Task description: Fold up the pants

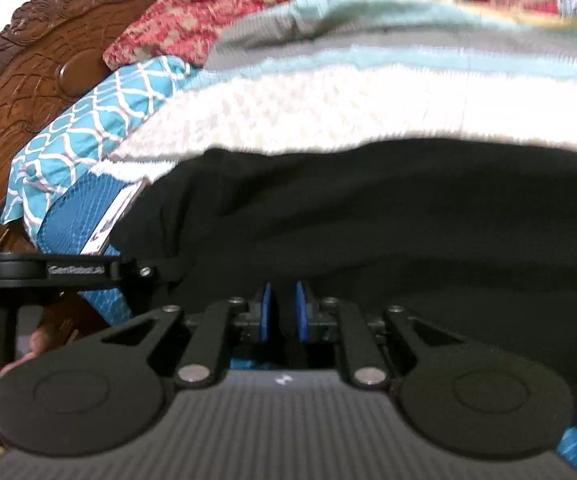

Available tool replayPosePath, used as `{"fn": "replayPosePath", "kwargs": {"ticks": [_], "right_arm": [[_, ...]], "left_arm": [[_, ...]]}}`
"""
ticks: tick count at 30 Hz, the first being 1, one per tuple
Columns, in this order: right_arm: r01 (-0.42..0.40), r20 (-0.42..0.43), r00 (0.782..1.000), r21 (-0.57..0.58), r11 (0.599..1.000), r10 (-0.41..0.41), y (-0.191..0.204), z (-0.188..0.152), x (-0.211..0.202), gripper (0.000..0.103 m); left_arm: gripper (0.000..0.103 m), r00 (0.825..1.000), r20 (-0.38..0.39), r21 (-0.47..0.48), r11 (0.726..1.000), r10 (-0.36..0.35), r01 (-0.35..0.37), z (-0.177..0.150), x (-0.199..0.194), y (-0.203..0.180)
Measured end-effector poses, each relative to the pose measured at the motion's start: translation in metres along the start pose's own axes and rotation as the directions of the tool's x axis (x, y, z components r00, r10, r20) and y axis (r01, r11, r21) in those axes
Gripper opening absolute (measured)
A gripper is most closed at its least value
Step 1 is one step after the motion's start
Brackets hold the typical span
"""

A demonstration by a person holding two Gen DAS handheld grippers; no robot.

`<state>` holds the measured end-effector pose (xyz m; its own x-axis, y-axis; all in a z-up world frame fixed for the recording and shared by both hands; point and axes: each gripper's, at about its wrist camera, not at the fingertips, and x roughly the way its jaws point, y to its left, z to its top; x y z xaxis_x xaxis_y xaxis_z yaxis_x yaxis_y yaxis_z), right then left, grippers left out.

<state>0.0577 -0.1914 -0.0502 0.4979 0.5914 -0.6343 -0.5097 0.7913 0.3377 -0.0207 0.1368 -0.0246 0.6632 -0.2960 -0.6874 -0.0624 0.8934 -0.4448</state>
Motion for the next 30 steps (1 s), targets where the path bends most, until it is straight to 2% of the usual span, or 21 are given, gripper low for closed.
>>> {"fn": "replayPosePath", "kwargs": {"ticks": [4,7,12,15,17,19,21,23,25,27,28,30], "right_arm": [[-0.002,0.072,0.997,0.018,1.0,0.001,-0.013,0.006,-0.019,0.02],[0.025,0.084,0.996,0.046,0.999,-0.029,-0.025,0.005,-0.022,0.02],[0.038,0.052,0.998,0.135,0.99,-0.045,-0.046,-0.006,-0.023,0.02],[0.055,0.013,0.998,0.152,0.987,-0.058,-0.052,-0.016,-0.018,0.02],[0.069,-0.027,0.998,0.167,0.984,-0.065,-0.055,-0.022,-0.012,0.02],[0.05,-0.019,0.999,0.189,0.981,-0.048,-0.059,-0.024,-0.013,0.02],[0.022,0.016,1.0,0.2,0.98,-0.026,-0.063,-0.021,-0.023,0.021],[0.017,0.089,0.995,0.212,0.977,-0.036,-0.072,-0.017,-0.042,0.022],[0.034,0.162,0.984,0.256,0.966,-0.078,-0.092,-0.015,-0.066,0.022],[0.076,0.228,0.961,0.329,0.941,-0.157,-0.12,-0.019,-0.096,0.023],[0.099,0.259,0.944,0.372,0.923,-0.206,-0.136,-0.025,-0.113,0.024],[0.151,0.307,0.896,0.471,0.869,-0.322,-0.171,-0.04,-0.151,0.03]], "left_arm": [[0.013,0.997,0.058,0.068,0.997,-0.043,0.039,-0.001,-0.018,-0.019],[0.014,0.998,0.051,0.108,0.994,-0.038,0.032,-0.002,-0.016,-0.029],[0.013,1.0,-0.002,0.096,0.995,0.018,-0.018,-0.004,0.002,-0.025],[0.012,0.996,-0.034,0.098,0.992,0.081,-0.078,-0.007,0.012,-0.021],[0.012,0.994,-0.051,0.098,0.991,0.093,-0.088,-0.008,0.016,-0.019],[0.013,0.993,-0.055,0.104,0.99,0.103,-0.097,-0.005,0.013,-0.024],[0.019,0.995,-0.057,0.089,0.993,0.077,-0.071,-0.001,0.005,-0.031],[0.023,0.999,-0.037,0.099,0.995,0.019,-0.015,0.005,-0.005,-0.046],[0.025,1.0,-0.021,0.151,0.988,0.0,0.003,0.009,-0.006,-0.065],[0.025,0.999,-0.035,0.202,0.979,-0.017,0.024,0.011,0.004,-0.088],[0.025,0.998,-0.053,0.219,0.975,-0.023,0.034,0.01,0.011,-0.099],[0.025,0.995,-0.093,0.247,0.968,-0.029,0.051,0.006,0.027,-0.117]]}}
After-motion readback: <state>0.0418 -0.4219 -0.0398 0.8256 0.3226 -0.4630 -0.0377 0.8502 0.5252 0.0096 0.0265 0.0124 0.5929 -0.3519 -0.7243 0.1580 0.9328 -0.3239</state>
